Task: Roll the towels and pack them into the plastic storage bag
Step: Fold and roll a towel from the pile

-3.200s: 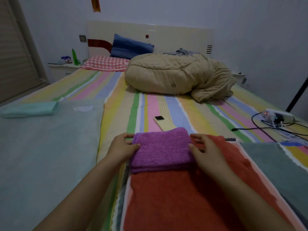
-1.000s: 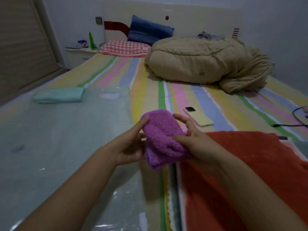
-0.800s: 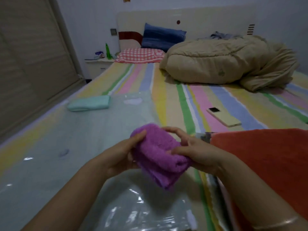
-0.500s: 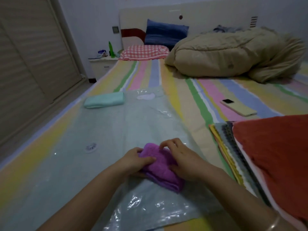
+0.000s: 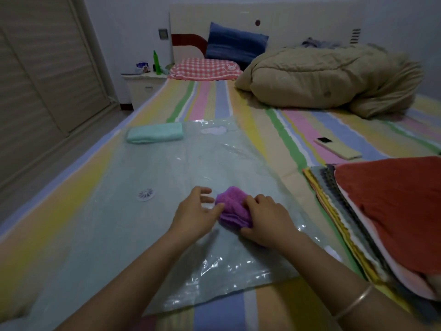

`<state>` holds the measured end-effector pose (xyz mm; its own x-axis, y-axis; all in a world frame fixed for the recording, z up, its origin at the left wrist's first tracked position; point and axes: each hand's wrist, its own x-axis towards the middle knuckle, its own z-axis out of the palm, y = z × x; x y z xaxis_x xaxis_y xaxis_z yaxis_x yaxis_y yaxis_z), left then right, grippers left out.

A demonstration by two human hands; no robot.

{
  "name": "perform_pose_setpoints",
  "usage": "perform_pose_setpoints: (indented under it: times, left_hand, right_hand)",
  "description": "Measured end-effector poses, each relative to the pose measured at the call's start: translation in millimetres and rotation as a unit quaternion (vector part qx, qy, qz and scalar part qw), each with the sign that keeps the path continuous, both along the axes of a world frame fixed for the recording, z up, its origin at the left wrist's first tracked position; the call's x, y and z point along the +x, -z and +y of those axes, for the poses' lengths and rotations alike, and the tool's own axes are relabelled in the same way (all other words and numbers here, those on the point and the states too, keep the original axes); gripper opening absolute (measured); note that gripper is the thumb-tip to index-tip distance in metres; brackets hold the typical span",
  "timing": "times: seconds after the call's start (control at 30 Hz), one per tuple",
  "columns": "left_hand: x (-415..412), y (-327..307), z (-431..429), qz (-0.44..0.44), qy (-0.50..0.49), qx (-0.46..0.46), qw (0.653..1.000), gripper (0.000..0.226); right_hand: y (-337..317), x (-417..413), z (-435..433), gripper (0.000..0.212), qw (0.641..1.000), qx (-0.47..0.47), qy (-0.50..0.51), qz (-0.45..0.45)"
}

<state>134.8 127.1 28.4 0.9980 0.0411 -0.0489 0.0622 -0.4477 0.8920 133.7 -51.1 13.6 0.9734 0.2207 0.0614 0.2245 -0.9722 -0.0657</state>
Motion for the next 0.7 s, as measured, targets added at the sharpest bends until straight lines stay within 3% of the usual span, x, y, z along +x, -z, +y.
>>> perform_pose_setpoints:
  times: [0.1, 0.2, 0.27, 0.43, 0.6, 0.7]
  left_hand:
    - [-43.8, -1.3, 18.5, -0.184, 0.098, 0.215, 0.954, 0.029]
    - [-71.1, 9.6, 24.4, -0.186, 0.227, 0.309, 0.904, 0.041]
    - [-75.9, 20.0, 26.3, -0.186, 0.263, 0.356, 0.877, 0.05]
    - [-80.1, 25.6, 29.6, -0.202, 0.292, 0.364, 0.861, 0.048]
    - [-76.6, 23.3, 35.2, -0.131, 0.295, 0.237, 0.916, 0.045]
    - [-75.0, 25.0, 37.2, -0.102, 0.287, 0.198, 0.932, 0.027]
  right_hand:
    - [-3.7, -2.2, -0.1, 0.057, 0.999, 0.026, 0.012, -0.017]
    - [-7.3, -6.9, 0.0, 0.045, 0.998, 0.052, 0.024, -0.029]
    - [-10.9, -12.5, -3.2, 0.034, 0.995, 0.094, 0.032, -0.031]
    - [-23.8, -44.7, -14.7, 0.024, 0.978, 0.204, 0.024, -0.039]
    - [-29.3, -82.5, -32.1, 0.031, 0.96, 0.251, -0.026, -0.119]
    - [-32.0, -107.5, -36.2, 0.045, 0.946, 0.271, -0.063, -0.167]
